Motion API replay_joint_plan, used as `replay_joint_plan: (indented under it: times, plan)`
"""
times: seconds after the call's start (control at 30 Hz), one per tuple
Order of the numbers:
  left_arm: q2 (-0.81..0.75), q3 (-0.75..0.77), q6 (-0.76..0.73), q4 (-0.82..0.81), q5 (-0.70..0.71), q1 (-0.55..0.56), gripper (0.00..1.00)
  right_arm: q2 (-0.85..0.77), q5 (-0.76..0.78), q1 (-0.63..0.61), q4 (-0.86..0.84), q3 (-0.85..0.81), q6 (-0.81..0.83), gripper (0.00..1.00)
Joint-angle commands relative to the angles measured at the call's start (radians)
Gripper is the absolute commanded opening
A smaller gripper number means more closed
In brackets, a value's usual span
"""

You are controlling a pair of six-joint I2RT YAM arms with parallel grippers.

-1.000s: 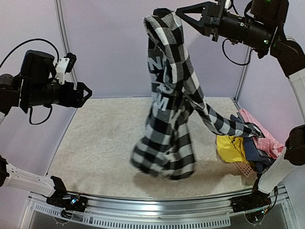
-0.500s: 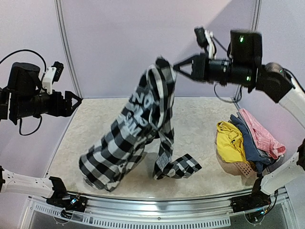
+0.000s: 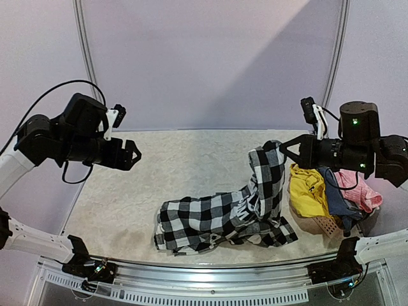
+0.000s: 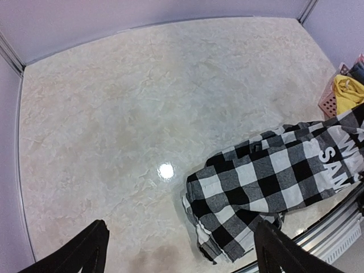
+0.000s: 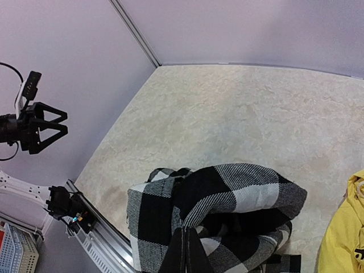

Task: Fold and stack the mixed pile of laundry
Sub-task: Pick up the crumpled shirt.

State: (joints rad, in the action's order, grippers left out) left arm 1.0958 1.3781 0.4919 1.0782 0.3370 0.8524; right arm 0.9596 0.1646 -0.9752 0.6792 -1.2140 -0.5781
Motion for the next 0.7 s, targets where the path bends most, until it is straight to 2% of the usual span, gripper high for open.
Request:
replay_joint_plan:
  times: [0.0,0.17,0.27,0.5,0.67]
  plan:
    - [0.039,0.012,0.059,-0.039,-0.039,-0.009,0.90,0.051,-0.069,-0.005,-0.006,0.047,0.022,0.00]
    - [0.065,0.020,0.114,-0.056,-0.117,-0.009,0.89,0.122,-0.229,-0.004,-0.120,0.045,0.058,0.00]
    - [0.063,0.004,0.134,-0.051,-0.113,-0.009,0.90,0.184,-0.283,-0.004,-0.165,0.012,0.105,0.00]
    - [0.071,0.020,0.146,-0.060,-0.108,-0.015,0.90,0.263,-0.319,-0.005,-0.225,-0.126,0.168,0.00]
    - [0.107,0.004,0.134,-0.113,-0.171,-0.015,0.90,0.255,-0.288,-0.004,-0.240,-0.248,0.238,0.00]
